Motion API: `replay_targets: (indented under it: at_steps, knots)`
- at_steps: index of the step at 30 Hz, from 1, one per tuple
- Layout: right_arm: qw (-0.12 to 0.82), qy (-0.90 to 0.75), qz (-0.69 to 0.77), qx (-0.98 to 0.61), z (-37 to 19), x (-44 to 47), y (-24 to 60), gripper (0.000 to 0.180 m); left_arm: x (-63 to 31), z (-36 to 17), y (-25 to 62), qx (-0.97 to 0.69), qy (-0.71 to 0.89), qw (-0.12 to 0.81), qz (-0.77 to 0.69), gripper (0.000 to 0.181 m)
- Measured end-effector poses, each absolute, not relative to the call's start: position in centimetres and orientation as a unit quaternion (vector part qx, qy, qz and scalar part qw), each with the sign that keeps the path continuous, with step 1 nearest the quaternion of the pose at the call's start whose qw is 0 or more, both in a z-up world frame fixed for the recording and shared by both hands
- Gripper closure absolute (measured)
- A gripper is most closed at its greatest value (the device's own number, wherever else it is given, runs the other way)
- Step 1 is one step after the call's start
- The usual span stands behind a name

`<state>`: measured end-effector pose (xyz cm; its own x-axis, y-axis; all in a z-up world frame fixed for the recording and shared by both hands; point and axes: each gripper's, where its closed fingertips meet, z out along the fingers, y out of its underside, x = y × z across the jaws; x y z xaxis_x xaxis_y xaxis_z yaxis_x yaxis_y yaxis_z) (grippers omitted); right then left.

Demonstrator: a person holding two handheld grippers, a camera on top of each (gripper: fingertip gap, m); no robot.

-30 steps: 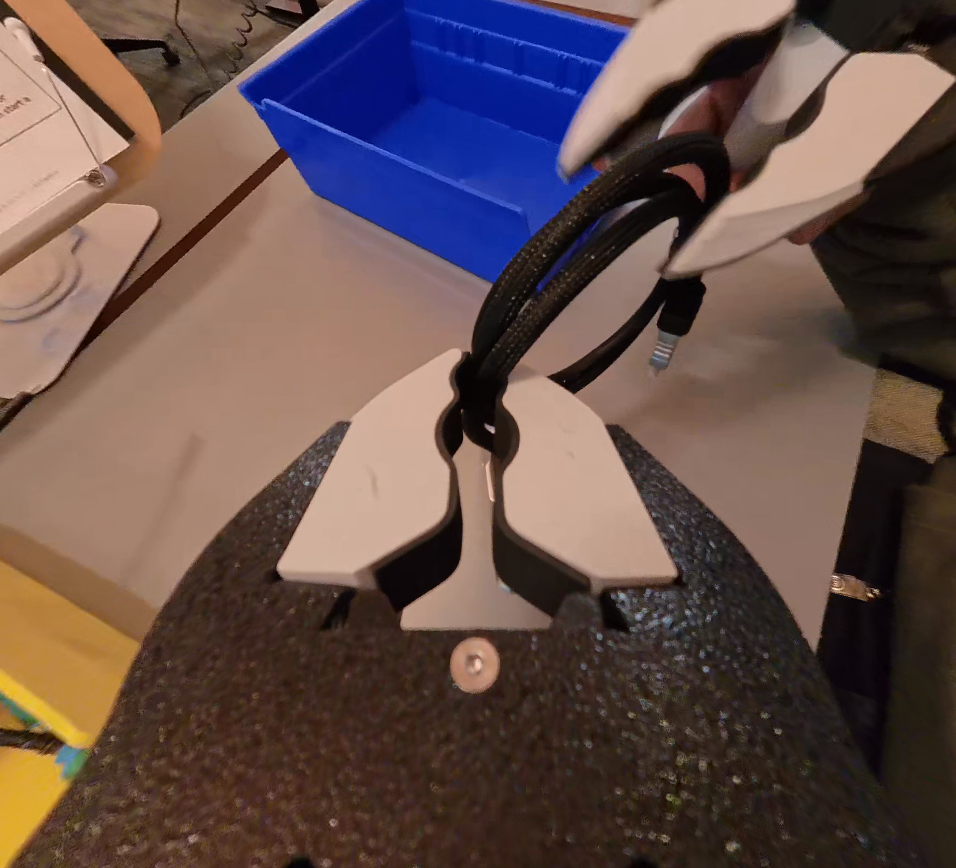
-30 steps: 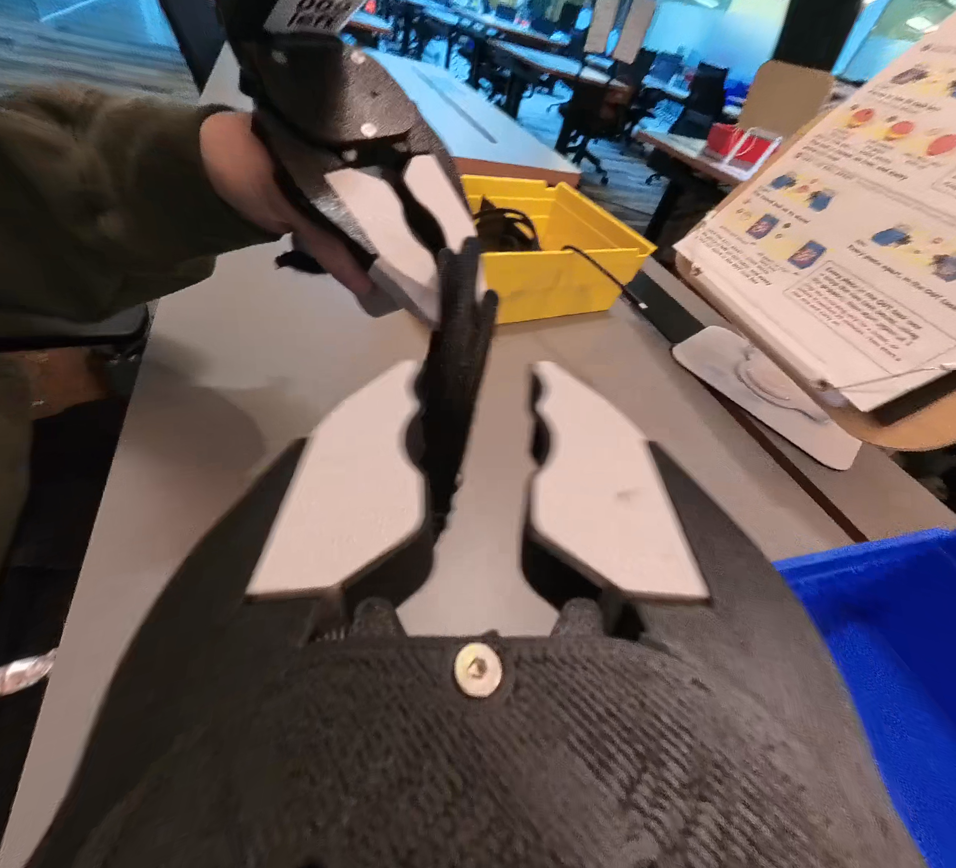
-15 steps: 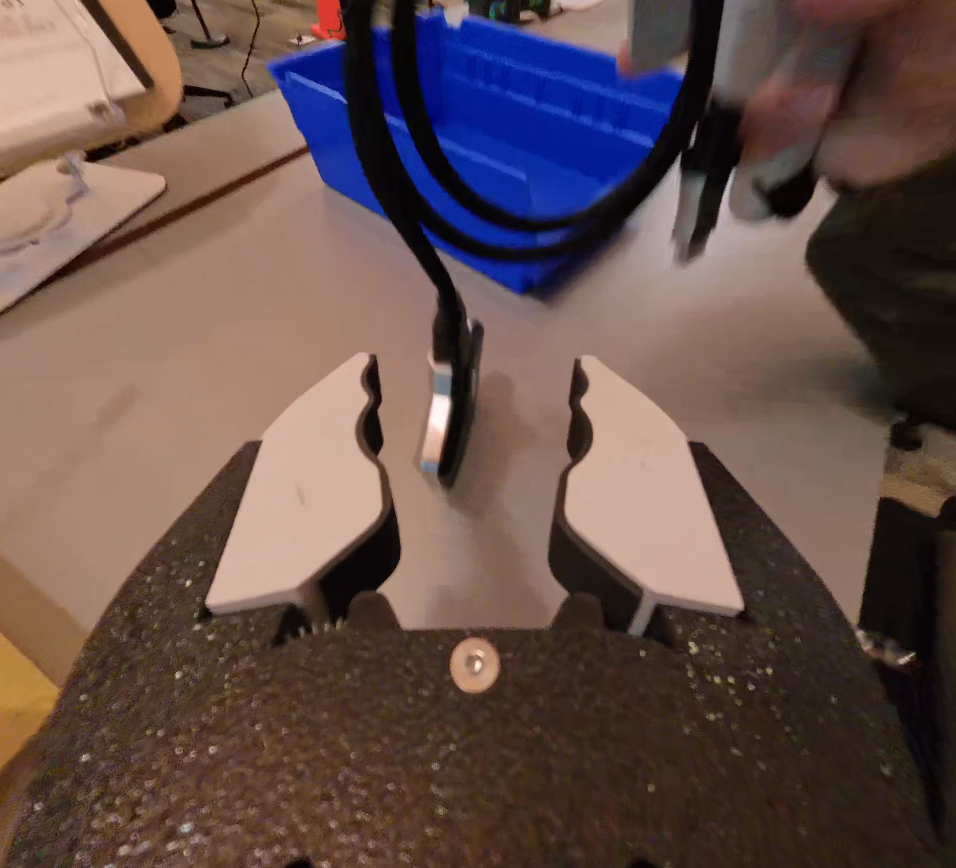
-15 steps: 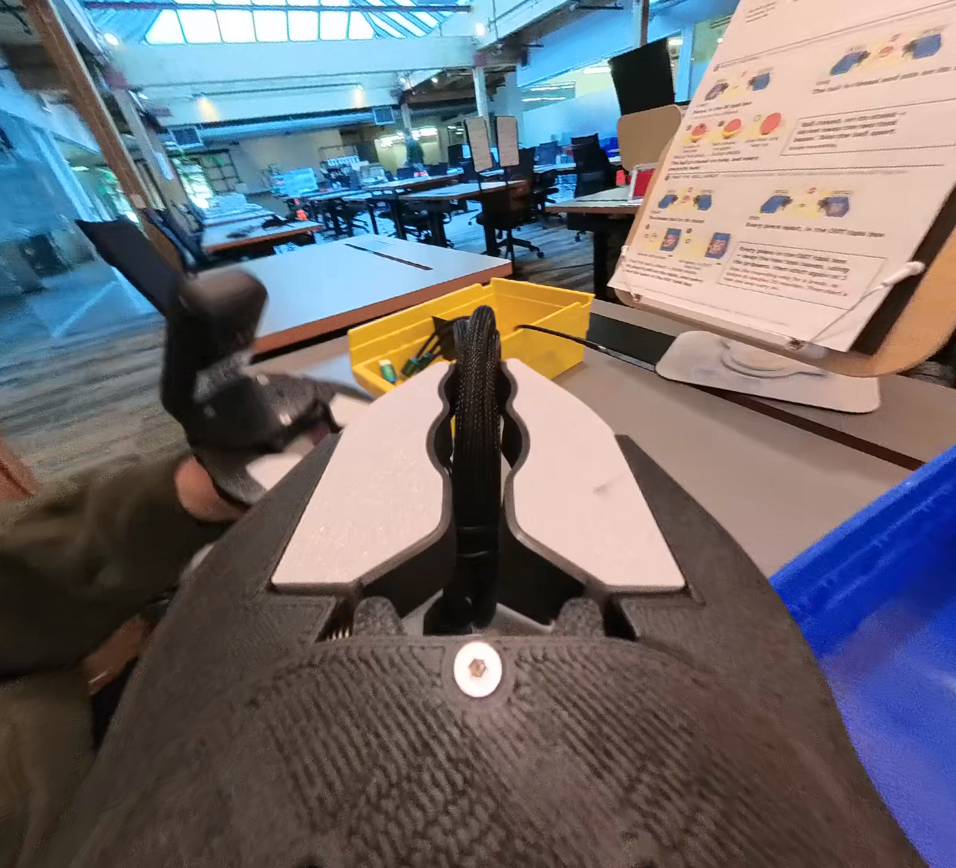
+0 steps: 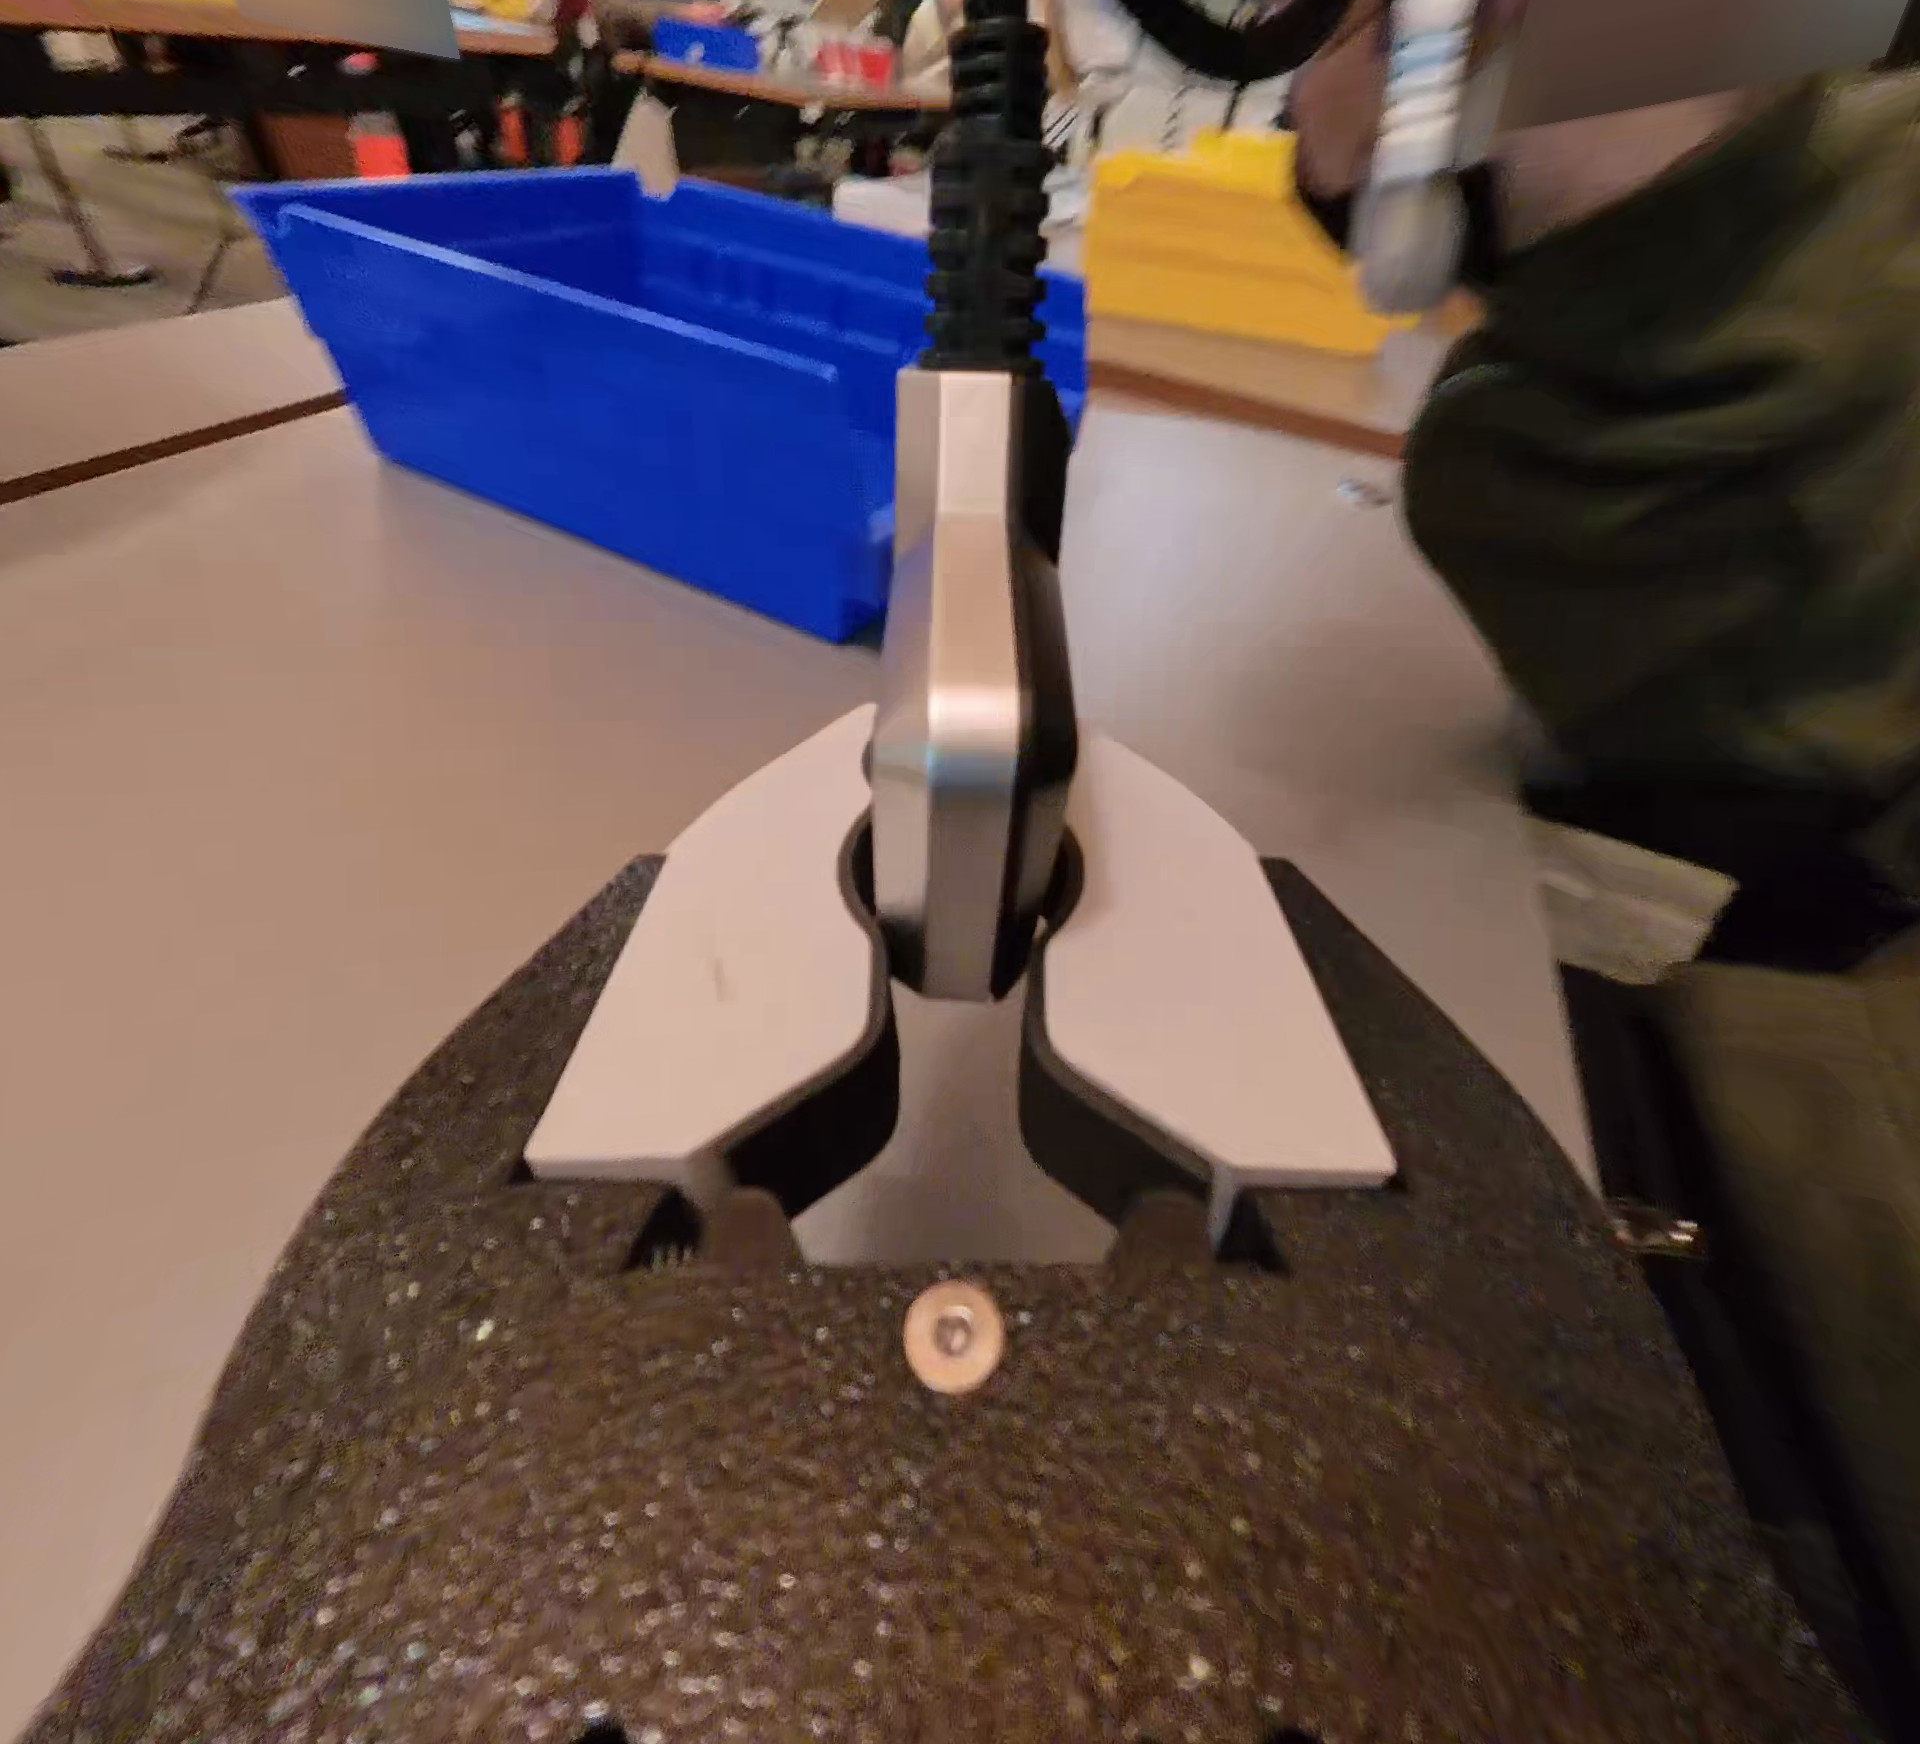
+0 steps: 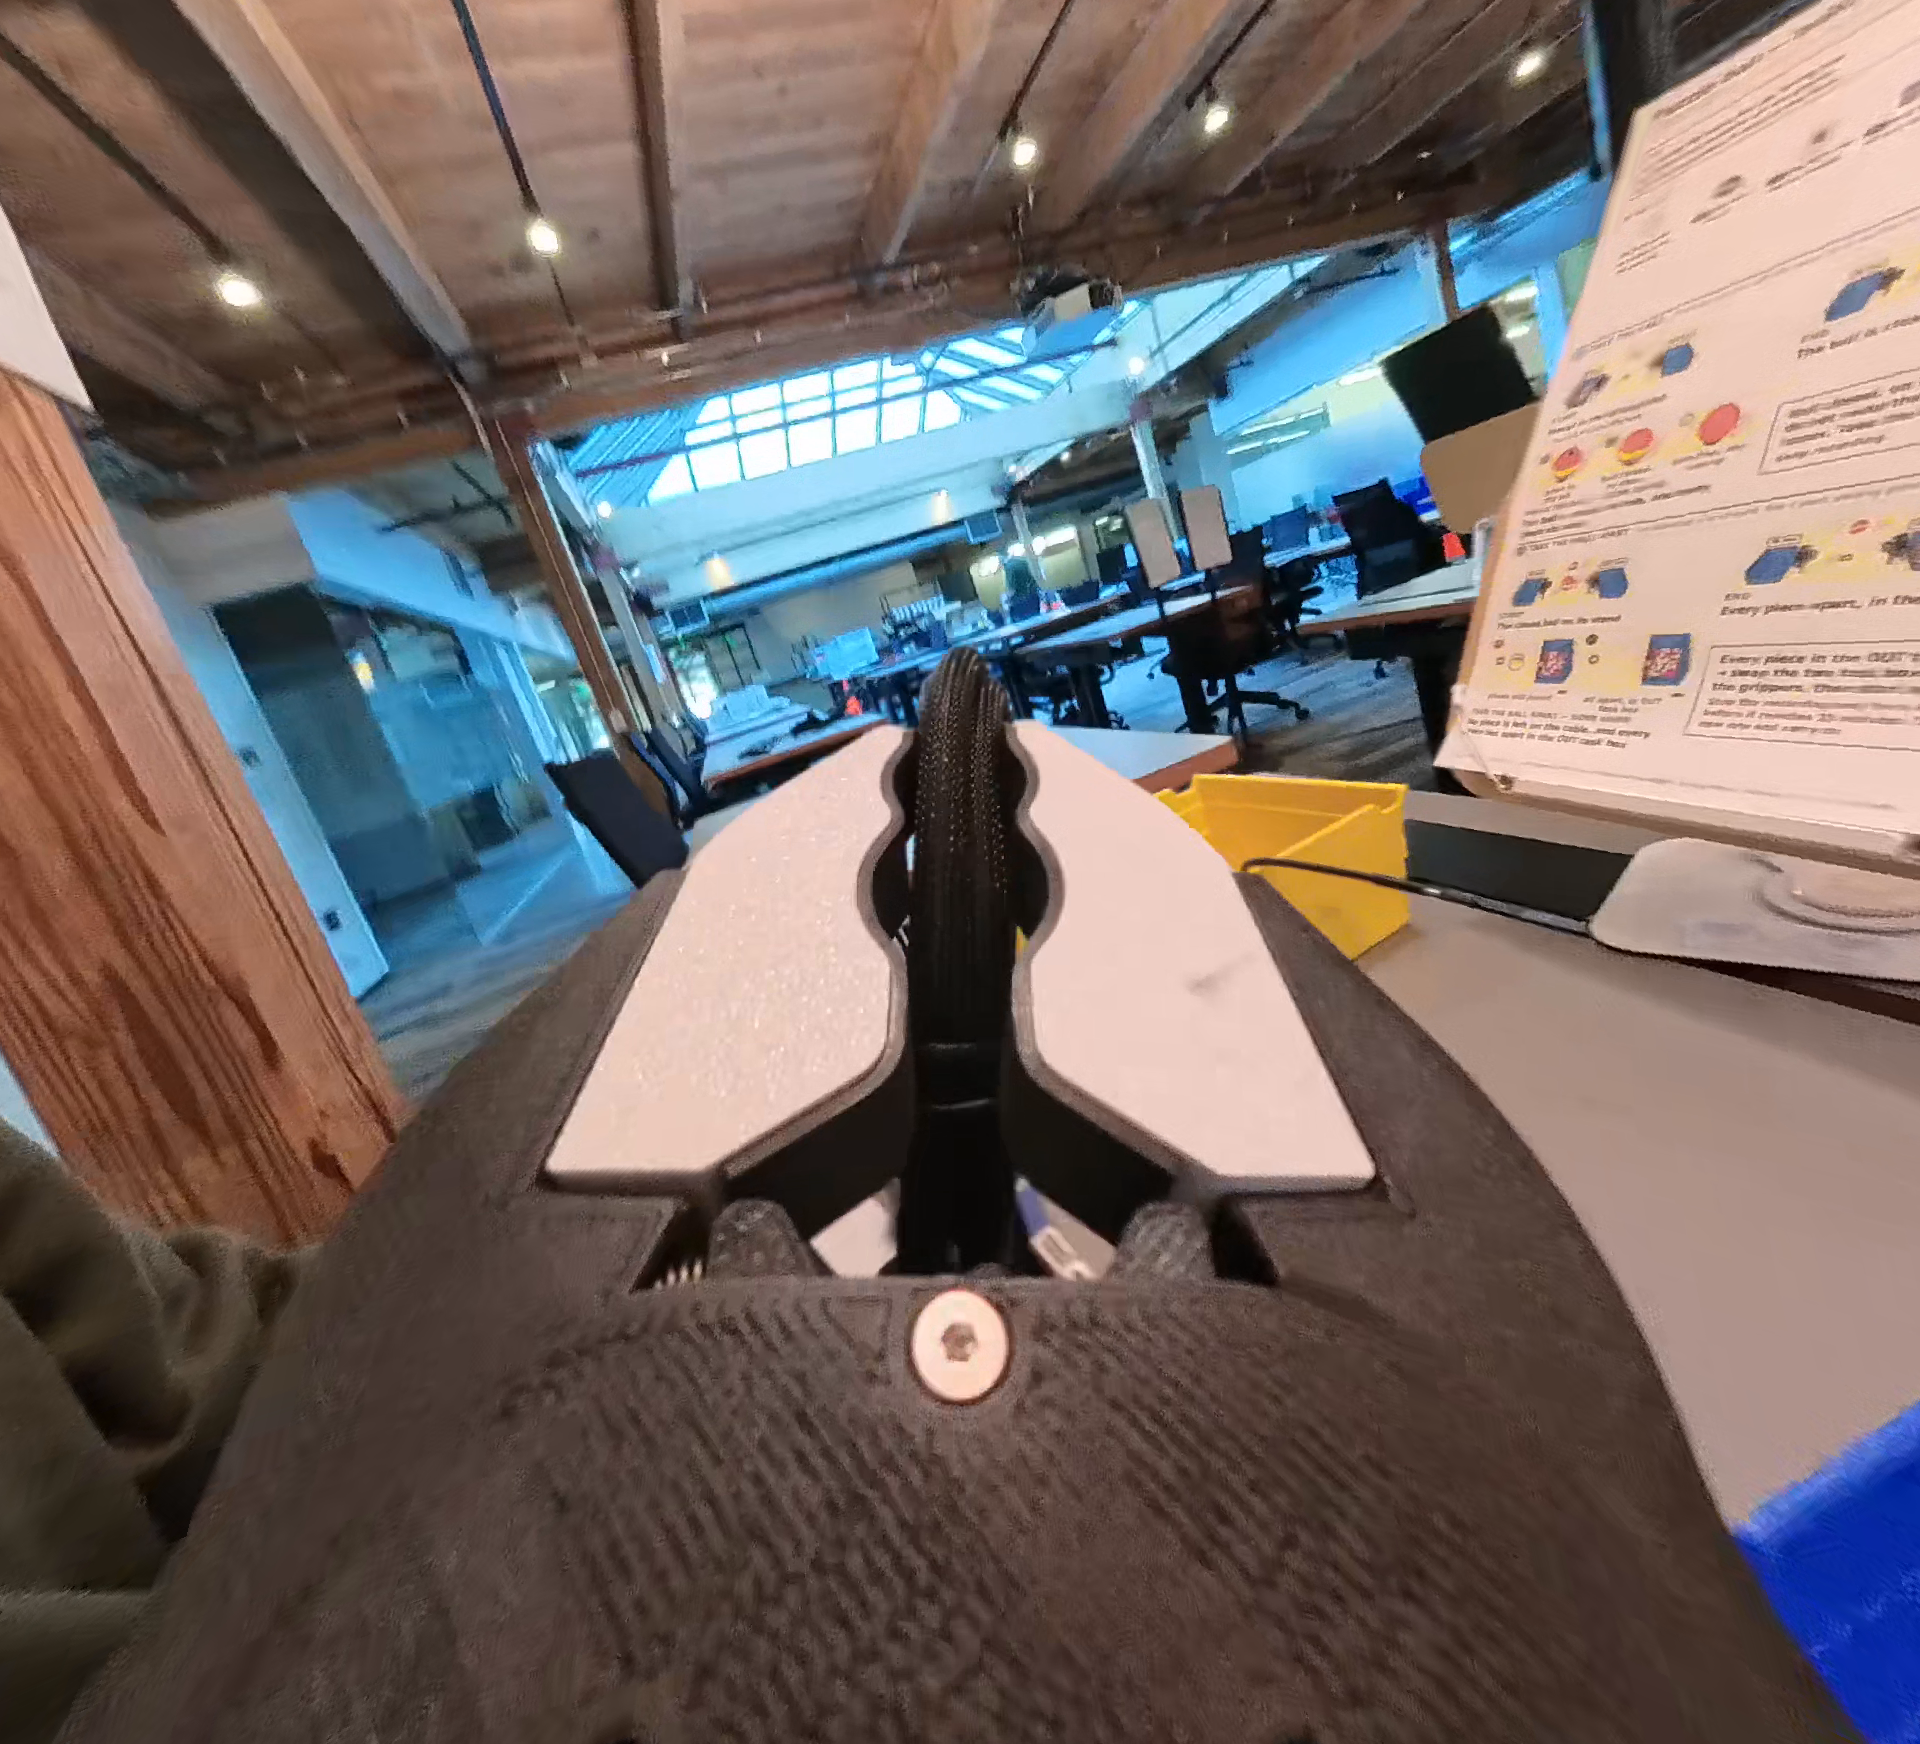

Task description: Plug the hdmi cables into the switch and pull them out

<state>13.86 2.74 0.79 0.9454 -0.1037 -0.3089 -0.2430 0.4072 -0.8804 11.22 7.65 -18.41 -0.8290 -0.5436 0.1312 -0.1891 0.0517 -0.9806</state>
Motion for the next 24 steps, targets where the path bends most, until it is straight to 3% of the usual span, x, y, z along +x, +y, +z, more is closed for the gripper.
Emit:
replay_targets:
  at_steps: [1,6,12,15,18,21,24]
  knots:
    - [0.825,0.172,0.037,-0.538,0.5,14.7,2.2,0.165,10.9,-17.6,7.7,-0.252,0.699,0.133,-0.656,0.159]
    - [0.823,0.215,0.026,-0.525,-0.8,18.2,-0.7,0.165,10.5,-12.5,10.3,-0.267,0.589,0.114,-0.754,0.159]
    - [0.775,0.197,-0.012,-0.601,-3.7,19.4,-1.2,0.163,11.2,-9.3,12.6,-0.306,0.547,0.089,-0.774,0.159]
    - [0.728,0.189,-0.156,-0.64,-4.0,20.9,-3.2,0.128,12.2,-9.5,13.3,-0.378,0.525,0.035,-0.762,0.159]
    - [0.656,0.06,-0.27,-0.702,-4.0,18.8,-3.5,0.119,12.8,-11.0,13.2,-0.439,0.522,-0.024,-0.731,0.159]
    - [0.638,-0.074,-0.289,-0.71,-4.4,14.8,-0.3,0.111,13.0,-12.4,12.2,-0.461,0.534,-0.073,-0.705,0.159]
    - [0.626,-0.147,-0.265,-0.719,-6.9,12.8,3.7,0.121,12.8,-13.3,10.8,-0.459,0.563,-0.103,-0.68,0.159]
